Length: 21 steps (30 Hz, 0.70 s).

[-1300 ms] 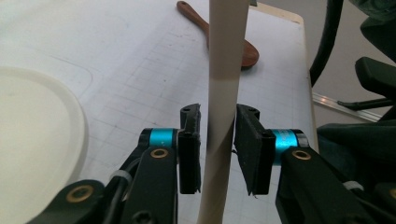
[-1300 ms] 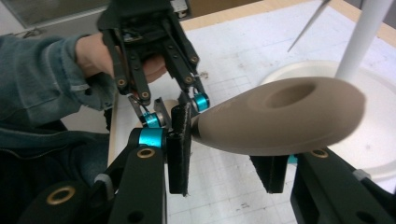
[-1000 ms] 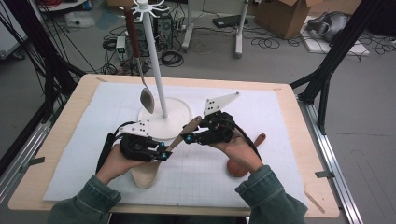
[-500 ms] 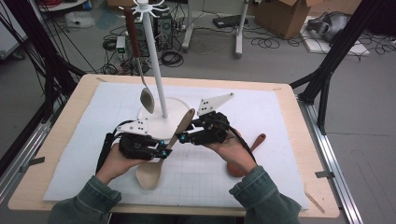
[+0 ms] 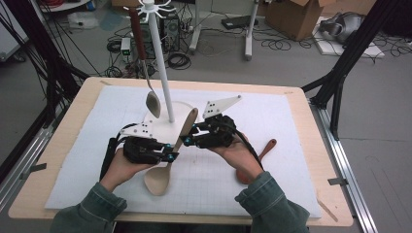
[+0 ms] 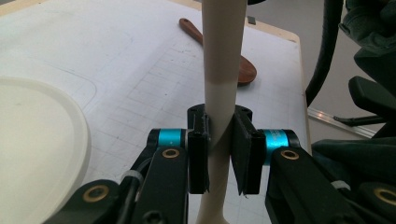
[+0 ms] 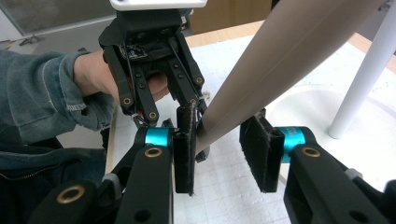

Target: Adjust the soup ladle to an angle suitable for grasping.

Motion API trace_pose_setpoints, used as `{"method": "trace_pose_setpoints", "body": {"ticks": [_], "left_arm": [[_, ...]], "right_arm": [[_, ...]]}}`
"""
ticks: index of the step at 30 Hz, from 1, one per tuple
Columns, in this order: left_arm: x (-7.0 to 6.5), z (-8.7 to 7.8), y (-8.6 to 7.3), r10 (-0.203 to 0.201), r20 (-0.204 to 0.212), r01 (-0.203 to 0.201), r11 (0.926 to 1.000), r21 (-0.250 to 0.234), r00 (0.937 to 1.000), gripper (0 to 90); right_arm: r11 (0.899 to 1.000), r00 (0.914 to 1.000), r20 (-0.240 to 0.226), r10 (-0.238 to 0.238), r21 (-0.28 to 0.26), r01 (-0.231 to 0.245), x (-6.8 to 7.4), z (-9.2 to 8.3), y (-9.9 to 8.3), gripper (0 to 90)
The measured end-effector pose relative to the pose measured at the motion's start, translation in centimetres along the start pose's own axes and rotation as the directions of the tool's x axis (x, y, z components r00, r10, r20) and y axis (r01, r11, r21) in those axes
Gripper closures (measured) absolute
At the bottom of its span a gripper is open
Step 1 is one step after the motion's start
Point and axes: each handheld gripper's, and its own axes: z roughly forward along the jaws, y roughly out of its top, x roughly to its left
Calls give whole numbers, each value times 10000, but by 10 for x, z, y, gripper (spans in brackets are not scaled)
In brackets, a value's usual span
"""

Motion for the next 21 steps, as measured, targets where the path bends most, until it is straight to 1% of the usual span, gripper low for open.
{"method": "trace_pose_setpoints", "body": {"ticks": [2, 5, 8, 11, 13, 21], "left_arm": [[1, -1, 0, -11, 77, 12, 10000, -48, 10000, 771], [2, -3, 0, -108, 264, 114, 9997, -231, 9996, 758], [2, -5, 0, -152, 330, 165, 9991, -383, 9993, 744], [2, -6, 0, -236, 556, 267, 9982, -543, 9982, 726], [2, -8, 1, -177, 578, 209, 9982, -558, 9982, 726], [5, -12, 0, -326, 644, 378, 9959, -817, 9974, 717]], "right_arm": [[10000, 10000, -38, -40, -28, 39, 0, 0, 1, 683], [9999, 9997, -232, -114, -121, 111, 0, -1, 2, 697], [9995, 9991, -361, -221, -226, 213, 2, -1, 4, 708], [9991, 9984, -462, -338, -264, 326, 4, -1, 8, 714], [9986, 9977, -526, -432, -325, 415, 4, -1, 10, 717], [9974, 9954, -825, -478, -578, 431, 4, -1, 13, 734]]}}
